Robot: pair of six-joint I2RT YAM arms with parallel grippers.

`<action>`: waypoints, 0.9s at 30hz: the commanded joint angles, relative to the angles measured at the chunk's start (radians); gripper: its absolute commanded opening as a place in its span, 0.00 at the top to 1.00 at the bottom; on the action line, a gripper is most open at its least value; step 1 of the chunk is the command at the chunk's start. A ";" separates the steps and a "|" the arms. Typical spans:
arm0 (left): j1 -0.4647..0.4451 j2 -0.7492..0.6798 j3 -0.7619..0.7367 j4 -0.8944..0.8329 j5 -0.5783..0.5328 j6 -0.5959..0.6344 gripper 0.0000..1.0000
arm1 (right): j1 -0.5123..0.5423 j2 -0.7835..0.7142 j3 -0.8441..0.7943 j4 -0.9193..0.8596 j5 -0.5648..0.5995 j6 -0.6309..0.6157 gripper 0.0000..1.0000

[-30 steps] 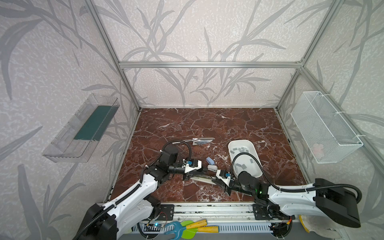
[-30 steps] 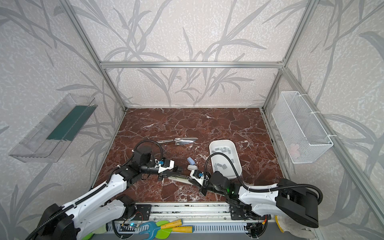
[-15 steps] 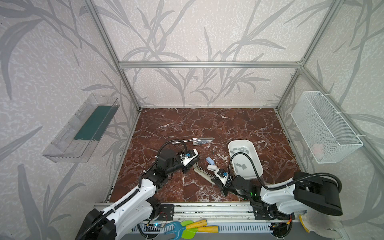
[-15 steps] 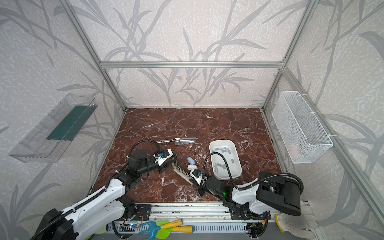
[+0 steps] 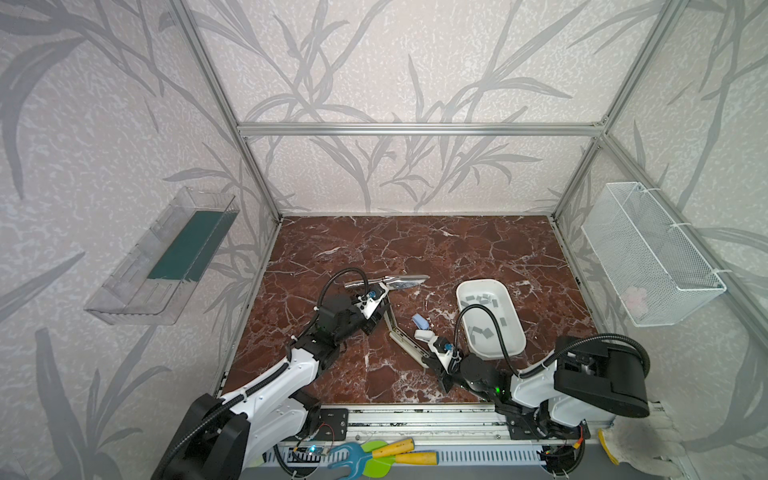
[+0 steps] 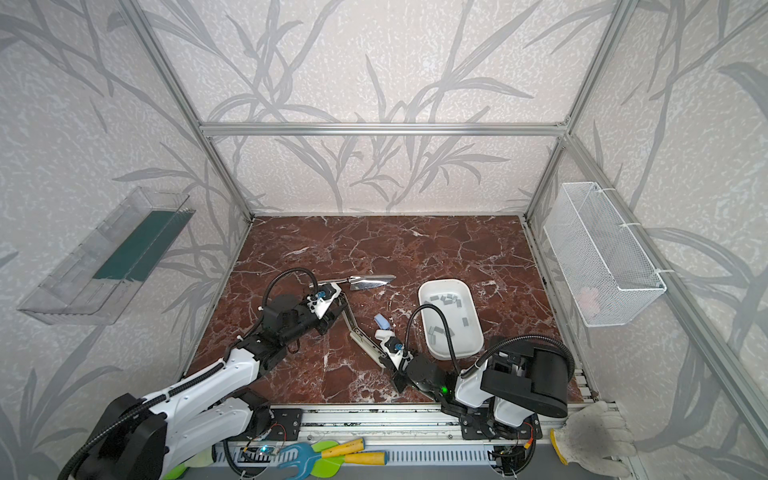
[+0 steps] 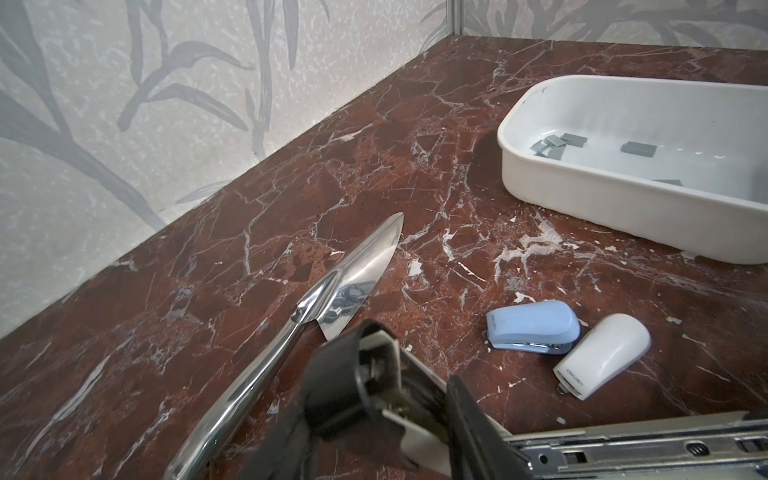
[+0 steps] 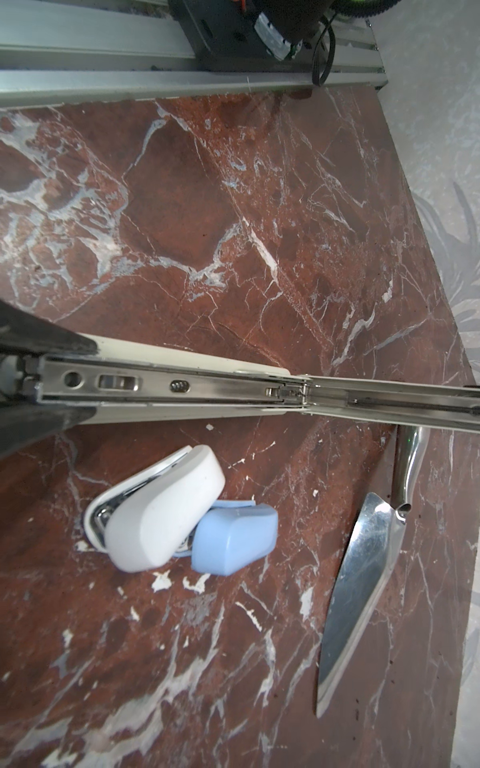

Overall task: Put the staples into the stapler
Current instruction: 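Pull the stapler top open with the left gripper while the right gripper holds the base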

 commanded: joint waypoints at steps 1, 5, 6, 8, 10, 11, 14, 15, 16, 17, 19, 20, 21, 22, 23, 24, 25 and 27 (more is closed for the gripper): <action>0.069 0.039 0.056 0.158 -0.211 0.027 0.53 | 0.044 0.031 -0.005 -0.011 -0.013 0.006 1.00; 0.090 0.112 0.081 0.179 -0.290 0.027 0.52 | 0.133 0.056 0.040 -0.048 0.096 0.020 1.00; 0.094 0.129 0.085 0.188 -0.306 0.026 0.51 | 0.142 0.067 0.046 -0.042 0.102 0.031 1.00; 0.098 0.157 0.094 0.201 -0.331 0.025 0.50 | 0.147 0.092 0.050 -0.012 0.103 0.059 1.00; 0.097 0.170 0.094 0.244 -0.309 0.041 0.50 | 0.148 0.115 0.062 -0.010 0.119 0.097 1.00; 0.096 0.161 0.095 0.239 -0.293 0.041 0.49 | 0.148 0.124 0.074 -0.019 0.128 0.112 1.00; 0.095 0.101 0.111 0.172 -0.213 0.026 0.47 | 0.150 0.164 0.113 -0.052 0.162 0.165 1.00; 0.095 0.072 0.119 0.133 -0.176 0.016 0.47 | 0.150 0.177 0.124 -0.055 0.173 0.177 1.00; 0.095 0.043 0.125 0.097 -0.142 0.002 0.47 | 0.149 0.187 0.138 -0.059 0.192 0.197 1.00; 0.094 0.019 0.127 0.069 -0.115 -0.010 0.47 | 0.150 0.195 0.148 -0.065 0.208 0.217 1.00; 0.094 -0.032 0.117 0.036 -0.046 -0.041 0.48 | 0.150 0.213 0.175 -0.090 0.258 0.271 1.00; 0.094 -0.053 0.108 0.028 -0.013 -0.049 0.48 | 0.149 0.222 0.188 -0.100 0.265 0.288 1.00; 0.094 -0.078 0.094 0.015 0.020 -0.055 0.49 | 0.149 0.232 0.203 -0.107 0.263 0.298 1.00; 0.092 -0.105 0.083 0.003 0.037 -0.069 0.50 | 0.151 0.242 0.219 -0.114 0.254 0.307 1.00; 0.091 -0.128 0.073 -0.004 0.042 -0.092 0.50 | 0.152 0.252 0.235 -0.121 0.241 0.310 1.00; 0.091 -0.154 0.062 -0.011 0.043 -0.121 0.50 | 0.156 0.265 0.255 -0.128 0.232 0.311 1.00; 0.091 -0.181 0.049 -0.021 0.041 -0.154 0.51 | 0.164 0.278 0.273 -0.140 0.230 0.314 1.00; 0.091 -0.219 0.005 0.023 0.092 -0.206 0.47 | 0.176 0.300 0.293 -0.134 0.231 0.309 0.99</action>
